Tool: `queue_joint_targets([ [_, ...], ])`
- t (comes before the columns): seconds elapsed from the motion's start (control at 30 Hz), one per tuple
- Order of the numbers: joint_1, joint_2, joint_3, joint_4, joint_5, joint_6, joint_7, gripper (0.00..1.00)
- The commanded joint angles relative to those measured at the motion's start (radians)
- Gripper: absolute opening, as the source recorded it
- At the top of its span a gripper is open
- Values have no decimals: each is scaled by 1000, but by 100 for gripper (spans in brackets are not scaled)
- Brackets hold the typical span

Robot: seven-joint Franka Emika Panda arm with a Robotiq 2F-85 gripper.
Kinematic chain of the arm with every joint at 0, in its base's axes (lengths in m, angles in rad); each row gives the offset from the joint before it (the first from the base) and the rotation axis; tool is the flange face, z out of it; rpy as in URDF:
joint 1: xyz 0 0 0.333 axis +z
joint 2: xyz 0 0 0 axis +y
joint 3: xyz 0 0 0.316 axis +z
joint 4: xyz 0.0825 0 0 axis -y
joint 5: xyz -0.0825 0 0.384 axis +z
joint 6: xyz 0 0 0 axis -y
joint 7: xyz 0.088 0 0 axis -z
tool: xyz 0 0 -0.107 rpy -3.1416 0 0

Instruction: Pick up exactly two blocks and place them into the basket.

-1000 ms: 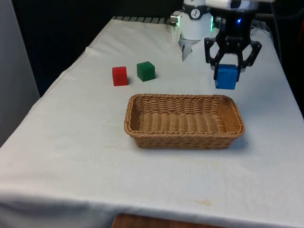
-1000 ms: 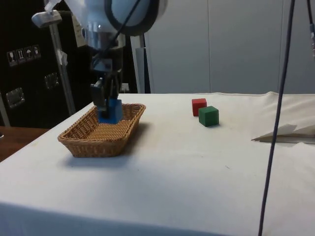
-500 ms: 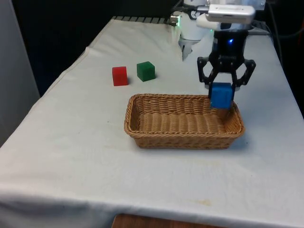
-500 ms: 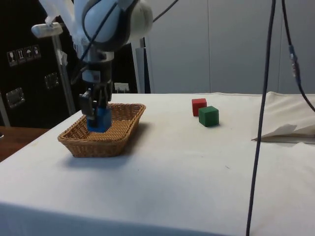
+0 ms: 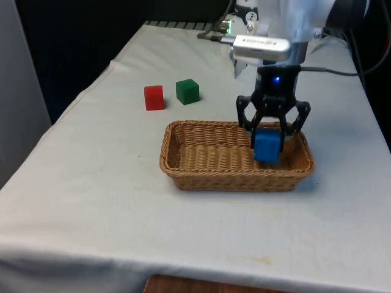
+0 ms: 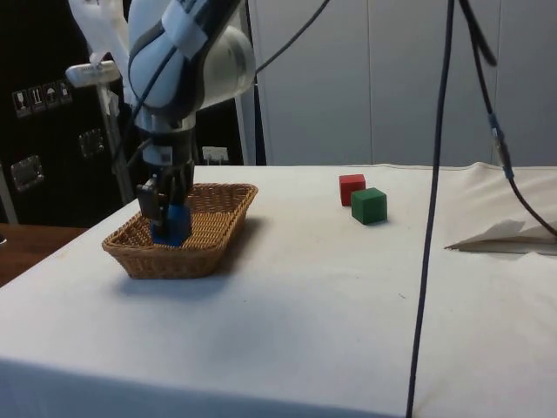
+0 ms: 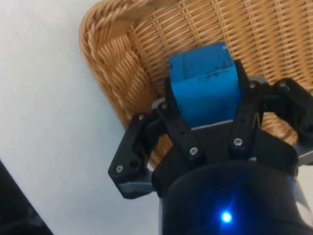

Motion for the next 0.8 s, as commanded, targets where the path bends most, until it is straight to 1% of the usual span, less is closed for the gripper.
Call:
queue_joint_targets([
  [0.0,-1,11,-1,7,16,0,-10,0],
  [0.03,-15,15,11,19,36,-5,-27,0],
  [0.1,-13,23,7,25,61,-7,-42,0],
  [0.13,-14,27,6,28,79,-8,-55,0],
  [0.2,-15,29,5,29,90,-8,-63,0],
  [0.23,-5,33,-4,25,85,-2,-56,0],
  [0.27,-16,30,4,30,94,-9,-66,0],
  [0.3,-16,31,4,30,97,-9,-69,0],
  [0.33,-18,32,4,31,100,-9,-71,10],
  [0.53,-20,33,4,32,106,-9,-76,70],
  [0.57,-10,33,-6,25,99,-3,-67,80],
  [0.6,-20,33,4,33,107,-9,-76,80],
  [0.63,-20,33,3,33,110,-9,-78,98],
  [0.7,-20,34,3,33,112,-9,-80,100],
  [0.77,-20,34,3,33,113,-9,-81,100],
])
